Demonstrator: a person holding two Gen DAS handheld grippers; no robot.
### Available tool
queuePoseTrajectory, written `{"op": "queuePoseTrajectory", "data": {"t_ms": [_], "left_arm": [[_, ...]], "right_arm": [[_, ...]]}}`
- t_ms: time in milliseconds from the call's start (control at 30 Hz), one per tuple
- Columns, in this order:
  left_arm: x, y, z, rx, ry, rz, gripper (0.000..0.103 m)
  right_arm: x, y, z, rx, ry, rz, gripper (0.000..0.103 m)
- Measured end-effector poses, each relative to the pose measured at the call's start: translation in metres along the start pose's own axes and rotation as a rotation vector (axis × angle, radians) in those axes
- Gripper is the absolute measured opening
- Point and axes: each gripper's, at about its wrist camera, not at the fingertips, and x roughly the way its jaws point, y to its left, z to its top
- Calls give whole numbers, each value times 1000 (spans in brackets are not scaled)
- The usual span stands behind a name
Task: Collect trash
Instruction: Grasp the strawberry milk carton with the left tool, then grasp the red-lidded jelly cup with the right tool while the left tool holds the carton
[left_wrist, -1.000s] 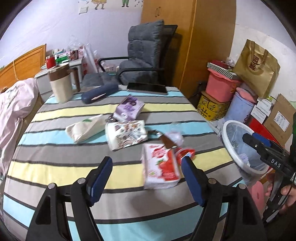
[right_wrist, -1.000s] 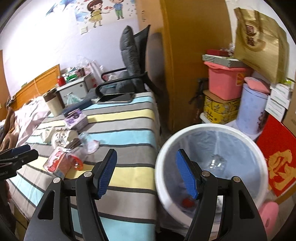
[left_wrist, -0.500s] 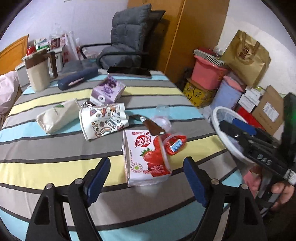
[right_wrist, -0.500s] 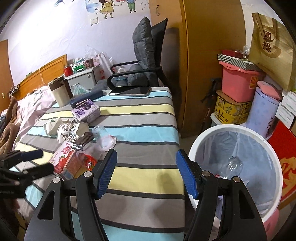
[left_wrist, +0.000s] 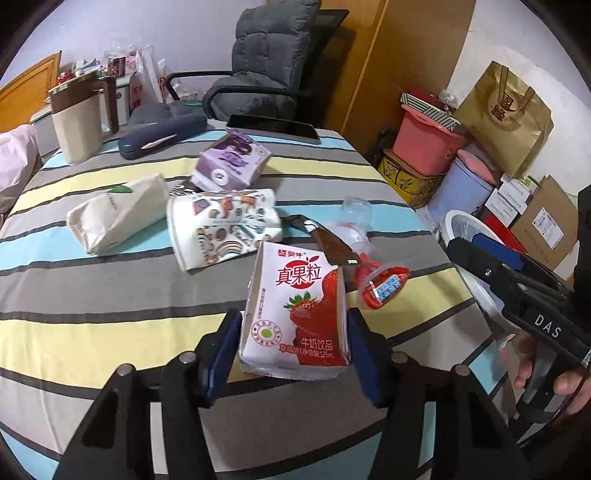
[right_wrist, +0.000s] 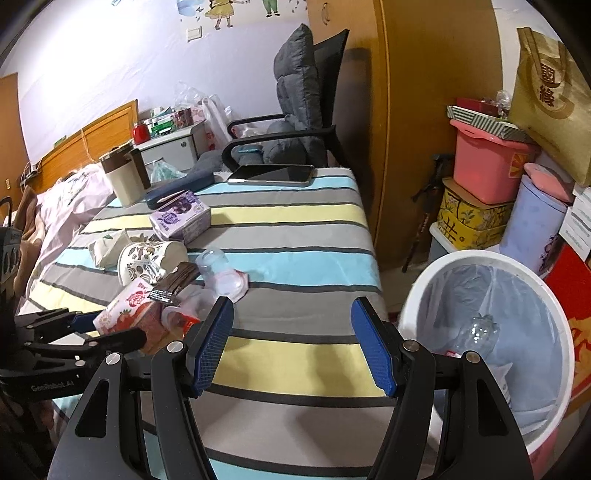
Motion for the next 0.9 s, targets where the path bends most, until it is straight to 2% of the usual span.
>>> {"op": "queuePoseTrajectory", "data": {"t_ms": [100, 233, 467, 900], "left_arm": [[-6, 9, -2, -22, -17, 13, 59], [-17, 22, -7, -31, -38, 71, 59], [-28, 50, -17, -88, -44, 108, 59], [-31, 69, -17, -115, -52, 125, 60]], "right_arm": [[2, 6, 0, -3, 7, 20, 68], [5, 20, -2, -33, 15, 49, 68], [14, 42, -4, -65, 42, 89, 68], [34, 62, -3, -93, 106, 51, 68]]}}
